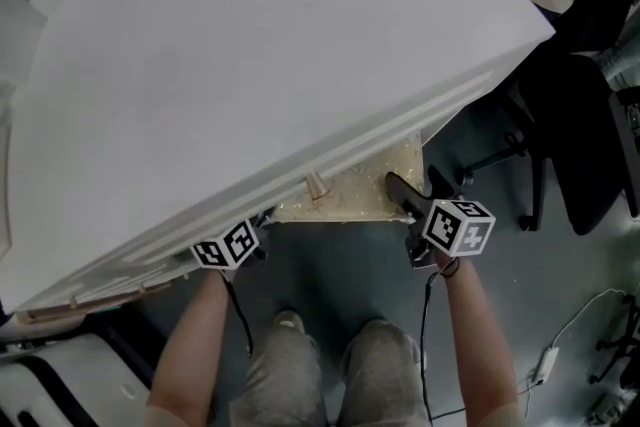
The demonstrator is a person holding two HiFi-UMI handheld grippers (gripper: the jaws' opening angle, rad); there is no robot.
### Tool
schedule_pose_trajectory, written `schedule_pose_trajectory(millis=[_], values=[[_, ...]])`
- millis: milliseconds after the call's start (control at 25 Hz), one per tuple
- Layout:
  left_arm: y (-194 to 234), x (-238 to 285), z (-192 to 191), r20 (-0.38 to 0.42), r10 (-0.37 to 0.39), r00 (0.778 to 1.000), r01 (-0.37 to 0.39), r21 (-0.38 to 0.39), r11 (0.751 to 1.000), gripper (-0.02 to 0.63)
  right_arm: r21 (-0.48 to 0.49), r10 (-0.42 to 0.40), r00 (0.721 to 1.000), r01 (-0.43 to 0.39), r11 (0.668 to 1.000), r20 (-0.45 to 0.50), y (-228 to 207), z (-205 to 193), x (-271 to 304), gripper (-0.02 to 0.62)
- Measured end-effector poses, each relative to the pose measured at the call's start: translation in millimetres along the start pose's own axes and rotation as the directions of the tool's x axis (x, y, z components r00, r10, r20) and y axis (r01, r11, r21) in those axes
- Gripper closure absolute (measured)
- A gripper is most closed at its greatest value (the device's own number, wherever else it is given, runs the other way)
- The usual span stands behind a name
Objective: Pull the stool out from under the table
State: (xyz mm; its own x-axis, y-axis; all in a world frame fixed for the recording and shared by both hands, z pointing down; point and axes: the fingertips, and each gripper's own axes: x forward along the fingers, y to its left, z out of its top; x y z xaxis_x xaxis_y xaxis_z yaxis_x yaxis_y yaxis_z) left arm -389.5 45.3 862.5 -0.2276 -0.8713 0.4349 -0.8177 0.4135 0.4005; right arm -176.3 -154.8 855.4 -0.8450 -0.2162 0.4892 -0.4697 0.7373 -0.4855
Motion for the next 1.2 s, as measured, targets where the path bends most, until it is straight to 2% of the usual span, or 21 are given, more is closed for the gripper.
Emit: schedule_pose_trajectory(millis=[80,160,280,640,920,1080,1200], values=[[2.6,8.2,-12.0,0.011,-0.060,0.998,0.060,-0.065,0.996,0.192,0.031,0.018,1.000,-0.018,0.999,0.003,-2.2,-3.3,6.9,0.132],[1.2,8.4,-11.3,0.042,-0.068,0.997,0.072,-0.106,0.992,0.184,0.083,0.049,0.999,-0.050,0.995,0.010,-4.7,-5.8,11.6,0.118],[-5.3,3.6,2.4,0.106,-0.044,0.993,0.052,-0.079,0.996,0.186,0.124,0.094,0.996,-0.094,0.988,0.003,-5.7,-8.8,15.2,0.114],[-9.3,-6.3,1.0,0.166,-0.010,0.986,0.011,-0.005,1.000,0.189,0.114,0.134,0.990,-0.130,0.985,-0.030,-1.7,-14.0,10.9,0.117],[-36.5,-42.3,-21.1,0.153,-0.010,0.988,0.007,0.021,1.000,0.190,0.107,0.113,0.993,-0.110,0.988,-0.023,2.8,-40.4,-36.0,0.119],[-59.1,-68.7,-22.2,0.127,-0.021,0.992,0.015,0.045,0.999,0.193,0.139,0.081,0.996,-0.077,0.987,-0.022,11.3,-49.8,-76.1,0.121],[-80.3,-92.1,-18.0,0.104,-0.035,0.994,0.033,0.027,0.999,0.193,0.142,0.054,0.998,-0.049,0.989,-0.031,23.4,-44.7,-112.4,0.121]])
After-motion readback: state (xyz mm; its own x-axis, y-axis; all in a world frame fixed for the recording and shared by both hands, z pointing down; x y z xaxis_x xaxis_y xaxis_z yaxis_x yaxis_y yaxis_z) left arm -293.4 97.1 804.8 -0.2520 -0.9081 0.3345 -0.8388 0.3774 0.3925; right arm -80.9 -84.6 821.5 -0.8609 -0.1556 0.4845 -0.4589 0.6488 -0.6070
